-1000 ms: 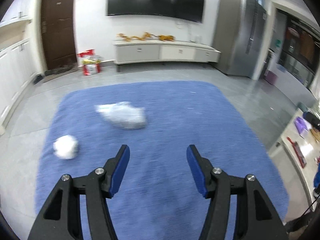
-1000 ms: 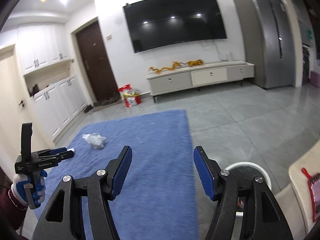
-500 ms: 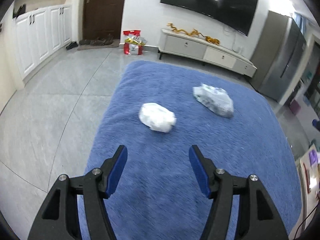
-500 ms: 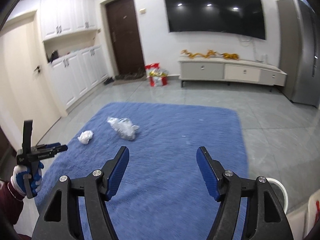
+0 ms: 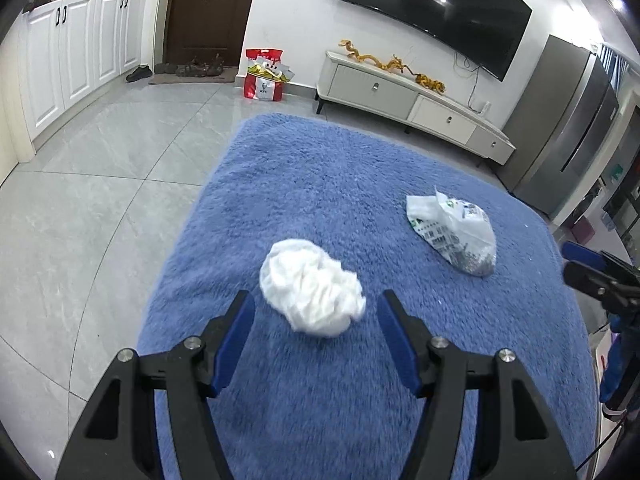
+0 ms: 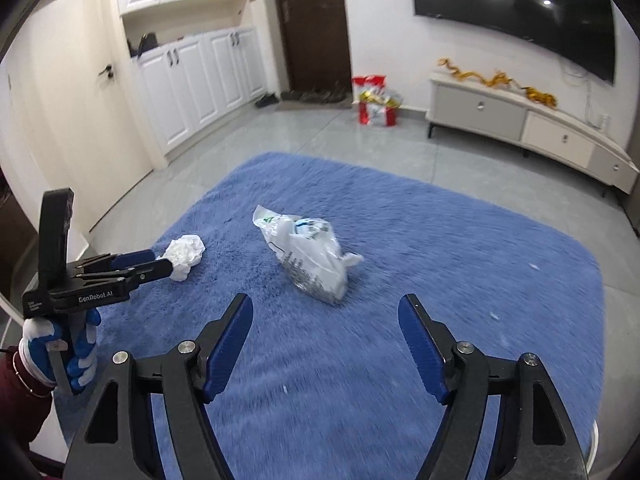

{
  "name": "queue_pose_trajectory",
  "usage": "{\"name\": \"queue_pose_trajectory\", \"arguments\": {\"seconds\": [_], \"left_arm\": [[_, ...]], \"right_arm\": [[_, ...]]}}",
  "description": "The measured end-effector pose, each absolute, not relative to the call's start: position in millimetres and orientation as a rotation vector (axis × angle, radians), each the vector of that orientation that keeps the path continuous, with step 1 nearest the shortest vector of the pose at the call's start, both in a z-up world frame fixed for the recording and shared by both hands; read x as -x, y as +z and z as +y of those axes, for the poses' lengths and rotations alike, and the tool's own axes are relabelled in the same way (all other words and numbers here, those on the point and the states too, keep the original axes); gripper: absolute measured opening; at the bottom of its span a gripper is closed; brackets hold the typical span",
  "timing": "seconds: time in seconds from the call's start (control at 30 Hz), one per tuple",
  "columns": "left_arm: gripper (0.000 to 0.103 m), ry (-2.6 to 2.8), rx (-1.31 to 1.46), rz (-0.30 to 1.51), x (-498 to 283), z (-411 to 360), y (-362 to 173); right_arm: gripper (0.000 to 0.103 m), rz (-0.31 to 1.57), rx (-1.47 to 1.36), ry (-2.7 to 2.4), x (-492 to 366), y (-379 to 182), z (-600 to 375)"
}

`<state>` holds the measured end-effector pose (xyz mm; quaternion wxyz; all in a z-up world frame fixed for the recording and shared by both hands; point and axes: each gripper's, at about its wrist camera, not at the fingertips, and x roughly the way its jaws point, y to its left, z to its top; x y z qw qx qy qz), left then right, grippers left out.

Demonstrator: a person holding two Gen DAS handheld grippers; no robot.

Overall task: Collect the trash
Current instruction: 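Grasp the white tissue with the left gripper while the right grasps the white plastic bag, then carry the tissue and white plastic bag to the bin and release both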

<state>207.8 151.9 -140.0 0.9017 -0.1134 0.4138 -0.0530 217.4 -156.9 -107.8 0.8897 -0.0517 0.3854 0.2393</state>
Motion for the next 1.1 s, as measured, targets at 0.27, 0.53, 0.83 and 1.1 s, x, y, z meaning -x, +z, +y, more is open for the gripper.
{"name": "queue_pose_trajectory", "arguments": {"seconds": [0.27, 0.53, 0.83, 1.1], "left_arm": [[0.043, -0.1, 0.204, 0.874, -229.4, 134.5, -156.0], [0.027, -0.102, 0.178, 0.852, -229.1, 128.8, -160.6], [0.019, -0.084, 0.161, 0.842, -226.4, 127.7, -160.3], [0.017, -0.046, 0.115, 0.788, -200.0, 114.1, -145.1]], "right_arm": [[0.075, 0.872, 0.152, 0.518, -279.1, -144.1, -113.2], [0.068, 0.899, 0.095, 0.548, -304.0, -162.9, -101.5], [0.028, 0.886, 0.061, 0.587, -279.8, -159.5, -105.1], [0.027, 0.829, -0.003, 0.576, -221.6, -136.5, -139.1]]}}
